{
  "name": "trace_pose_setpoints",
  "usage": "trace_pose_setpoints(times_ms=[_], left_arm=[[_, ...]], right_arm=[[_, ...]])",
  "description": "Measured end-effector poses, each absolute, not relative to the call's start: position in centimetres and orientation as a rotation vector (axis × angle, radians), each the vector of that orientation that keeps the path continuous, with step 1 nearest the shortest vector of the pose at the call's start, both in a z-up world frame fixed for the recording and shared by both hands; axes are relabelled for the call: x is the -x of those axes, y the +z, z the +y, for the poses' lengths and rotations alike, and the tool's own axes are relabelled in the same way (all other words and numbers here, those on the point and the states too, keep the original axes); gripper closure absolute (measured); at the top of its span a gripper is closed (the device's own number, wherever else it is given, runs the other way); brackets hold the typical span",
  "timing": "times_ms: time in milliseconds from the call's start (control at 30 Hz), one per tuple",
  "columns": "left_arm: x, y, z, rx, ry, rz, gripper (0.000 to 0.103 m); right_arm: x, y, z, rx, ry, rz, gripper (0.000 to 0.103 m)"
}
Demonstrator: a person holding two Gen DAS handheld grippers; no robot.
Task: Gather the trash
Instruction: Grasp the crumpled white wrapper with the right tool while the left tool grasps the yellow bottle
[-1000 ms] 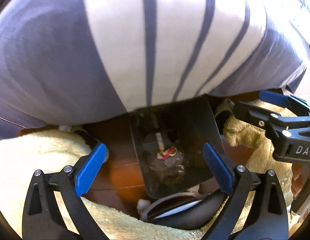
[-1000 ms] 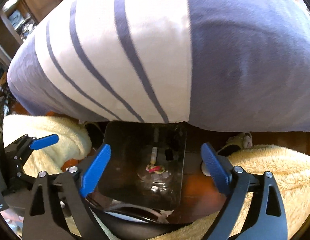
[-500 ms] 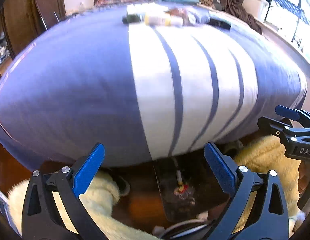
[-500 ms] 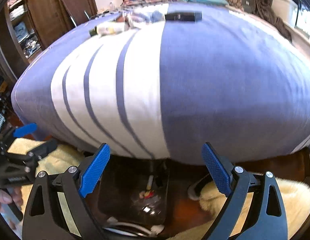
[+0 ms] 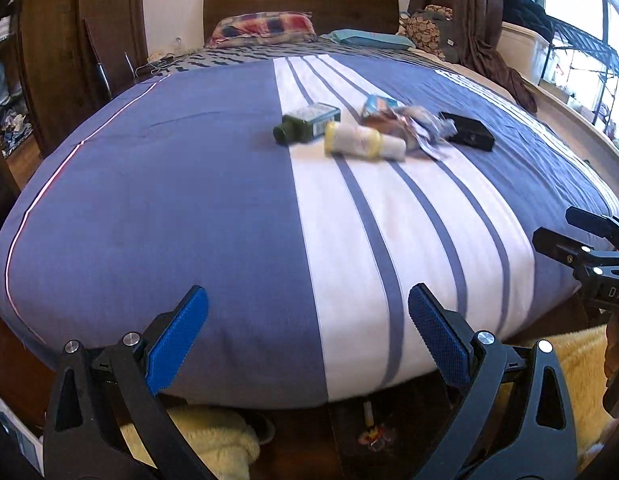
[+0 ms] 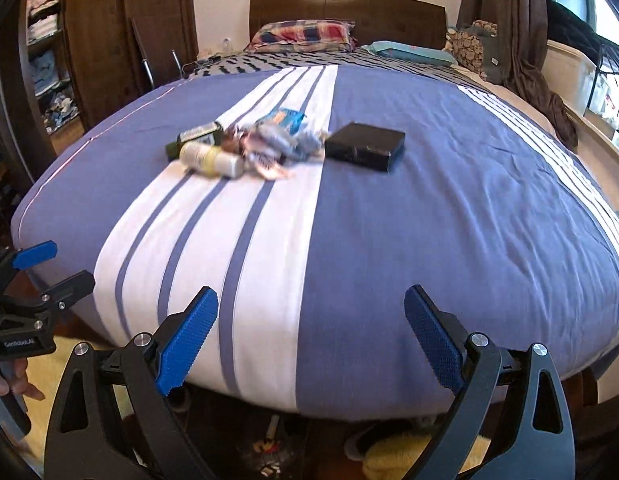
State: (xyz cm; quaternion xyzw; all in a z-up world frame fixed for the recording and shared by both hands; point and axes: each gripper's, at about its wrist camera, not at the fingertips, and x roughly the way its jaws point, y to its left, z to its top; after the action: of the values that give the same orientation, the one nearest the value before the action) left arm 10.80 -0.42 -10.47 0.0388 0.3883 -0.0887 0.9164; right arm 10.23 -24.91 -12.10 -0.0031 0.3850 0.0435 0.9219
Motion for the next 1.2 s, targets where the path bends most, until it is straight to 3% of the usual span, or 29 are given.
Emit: trace_pose_setpoints(times_ms=[367, 433, 567, 667, 867, 1067, 1200], left_arm=[[-16.5, -10.4, -1.6, -0.074, -0.199, 0.822, 0.008], [-17.4, -10.4, -2.0, -0.082, -0.201, 0.823, 0.008], [-19.2, -10.3, -3.0, -0.098, -0.208, 0.825, 0.008], [-20.3, -10.2, -3.6, -0.113, -0.212, 0.825, 0.008], [-21.8, -10.1, -4.4, -0.108, -0.228, 0.831, 0.008], [-23.5, -10.7, -5.6, -0.084, -0.273, 0.862, 0.008], [-24.6, -11.6, -6.9, -0.107, -0.303, 0.887, 0.008]], right_arm=[[-17.7, -10.2, -24.2, -0.001, 0.106, 0.732, 0.009], [-19.3, -10.1, -23.9, 0.003, 0.122, 0.726, 0.015], [-22.2, -10.2, -23.1, -0.005, 0.178, 0.734, 0.038], [-23.4, -10.3, -22.4, 0.007, 0.203, 0.724, 0.049], [-25.3, -11.1, -21.5, 0.028, 0.239, 0.749, 0.059], [-25.8, -11.3, -21.4, 0.043, 0.26, 0.751, 0.086], [-25.6, -10.7, -21.8, 0.052, 0.246, 0.725, 0.091]])
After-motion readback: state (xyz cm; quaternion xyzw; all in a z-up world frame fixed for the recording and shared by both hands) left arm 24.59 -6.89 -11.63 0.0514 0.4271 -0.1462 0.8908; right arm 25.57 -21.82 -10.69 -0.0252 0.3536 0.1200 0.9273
